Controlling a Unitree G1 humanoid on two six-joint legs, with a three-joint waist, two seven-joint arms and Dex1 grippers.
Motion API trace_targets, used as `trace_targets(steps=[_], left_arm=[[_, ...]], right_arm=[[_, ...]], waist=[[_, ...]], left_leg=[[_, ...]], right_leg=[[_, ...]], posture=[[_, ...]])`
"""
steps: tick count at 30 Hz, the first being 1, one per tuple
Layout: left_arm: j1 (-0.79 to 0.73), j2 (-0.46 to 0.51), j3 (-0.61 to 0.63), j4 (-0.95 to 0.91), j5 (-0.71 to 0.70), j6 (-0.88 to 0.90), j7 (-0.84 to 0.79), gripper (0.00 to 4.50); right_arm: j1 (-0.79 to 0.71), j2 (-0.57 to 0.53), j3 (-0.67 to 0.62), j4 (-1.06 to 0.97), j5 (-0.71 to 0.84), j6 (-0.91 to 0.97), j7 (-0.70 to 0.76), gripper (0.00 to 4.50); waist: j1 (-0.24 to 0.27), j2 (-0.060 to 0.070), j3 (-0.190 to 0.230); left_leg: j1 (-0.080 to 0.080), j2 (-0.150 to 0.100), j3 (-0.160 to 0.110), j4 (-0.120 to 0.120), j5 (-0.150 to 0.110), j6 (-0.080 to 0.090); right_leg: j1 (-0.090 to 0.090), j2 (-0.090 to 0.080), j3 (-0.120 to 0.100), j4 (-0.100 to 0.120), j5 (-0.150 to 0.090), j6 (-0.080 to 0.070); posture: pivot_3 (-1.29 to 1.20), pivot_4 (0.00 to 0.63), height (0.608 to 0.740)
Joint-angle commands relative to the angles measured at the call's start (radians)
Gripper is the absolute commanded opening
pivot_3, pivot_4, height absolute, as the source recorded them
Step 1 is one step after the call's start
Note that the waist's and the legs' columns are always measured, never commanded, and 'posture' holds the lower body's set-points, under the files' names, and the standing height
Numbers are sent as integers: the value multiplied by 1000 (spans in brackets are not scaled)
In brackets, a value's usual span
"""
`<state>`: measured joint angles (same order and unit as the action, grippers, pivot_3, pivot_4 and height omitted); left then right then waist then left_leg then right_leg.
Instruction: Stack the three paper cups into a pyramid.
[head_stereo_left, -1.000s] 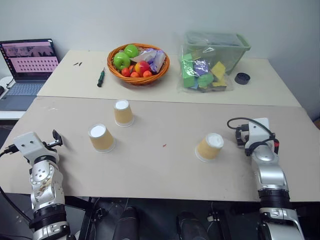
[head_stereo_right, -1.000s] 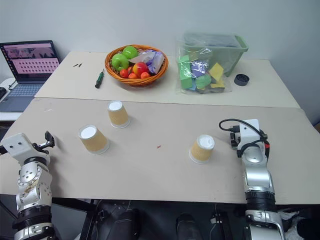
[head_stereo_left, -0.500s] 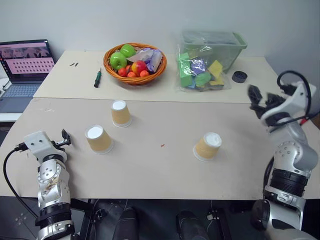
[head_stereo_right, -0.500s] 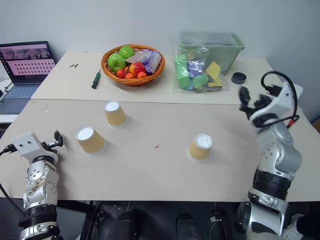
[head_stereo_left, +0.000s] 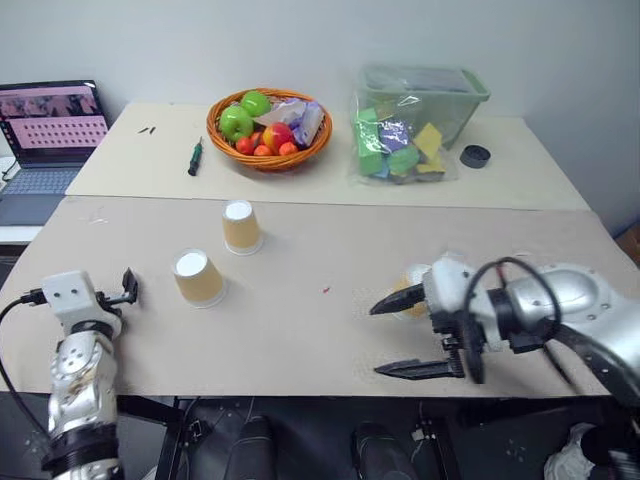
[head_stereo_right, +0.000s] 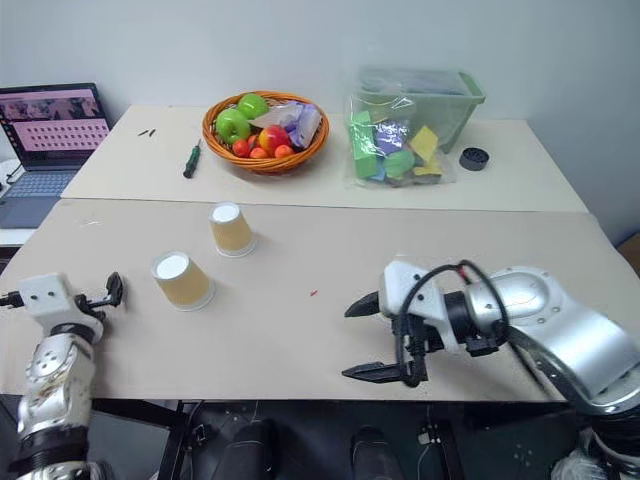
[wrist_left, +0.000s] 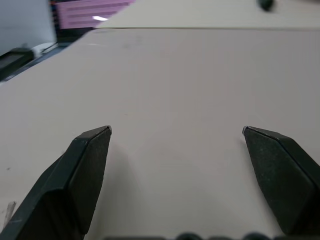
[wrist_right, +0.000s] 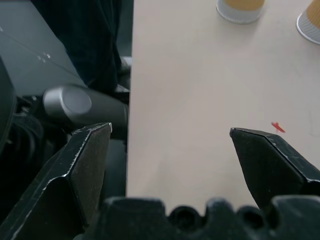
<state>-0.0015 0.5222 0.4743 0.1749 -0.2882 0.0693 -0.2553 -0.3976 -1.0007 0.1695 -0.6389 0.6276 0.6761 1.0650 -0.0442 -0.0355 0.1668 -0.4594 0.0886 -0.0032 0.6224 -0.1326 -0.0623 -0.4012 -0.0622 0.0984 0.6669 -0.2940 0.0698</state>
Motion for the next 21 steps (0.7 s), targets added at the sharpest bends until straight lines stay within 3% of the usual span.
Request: trace_targets(steps=[1, 6, 8, 13, 21], left_arm=[[177, 72, 42, -108, -35, 7, -165, 4500], [336, 159, 30, -208, -22, -40, -337, 4500], [316, 181, -7, -246, -17, -46, -375, 4500], [146, 190, -163, -415, -67, 67, -429, 4500], [12, 180, -215, -422, -81, 139, -447, 4500]], right_arm=[[-12, 30, 15, 30, -70, -72, 9, 4461], [-18, 76, 14, 60, -82, -79, 12, 4461], [-26, 97, 22, 75, -90, -83, 16, 4461], [-52, 140, 44, 117, -124, -88, 18, 4461], [-26, 141, 26, 114, -149, -85, 13, 4461]], waist=[[0, 0, 0], [11, 2, 1], [19, 2, 1], [45, 0, 1], [29, 0, 1]], left_leg=[[0, 0, 0, -2, 0, 0], [1, 0, 0, -9, 0, 0], [2, 0, 0, -9, -1, -1], [2, 0, 1, -7, -3, -10], [0, 1, 1, -13, 3, -1]], right_leg=[[0, 0, 0, 0, -1, 0], [-4, 0, -1, -1, -3, -3], [-5, 0, -1, -2, -7, -10], [-3, 0, -2, -2, -7, -10], [-3, 2, -1, 1, -4, -2]], posture=[[0, 150, 692], [0, 150, 692], [0, 150, 692], [0, 150, 692], [0, 150, 692]])
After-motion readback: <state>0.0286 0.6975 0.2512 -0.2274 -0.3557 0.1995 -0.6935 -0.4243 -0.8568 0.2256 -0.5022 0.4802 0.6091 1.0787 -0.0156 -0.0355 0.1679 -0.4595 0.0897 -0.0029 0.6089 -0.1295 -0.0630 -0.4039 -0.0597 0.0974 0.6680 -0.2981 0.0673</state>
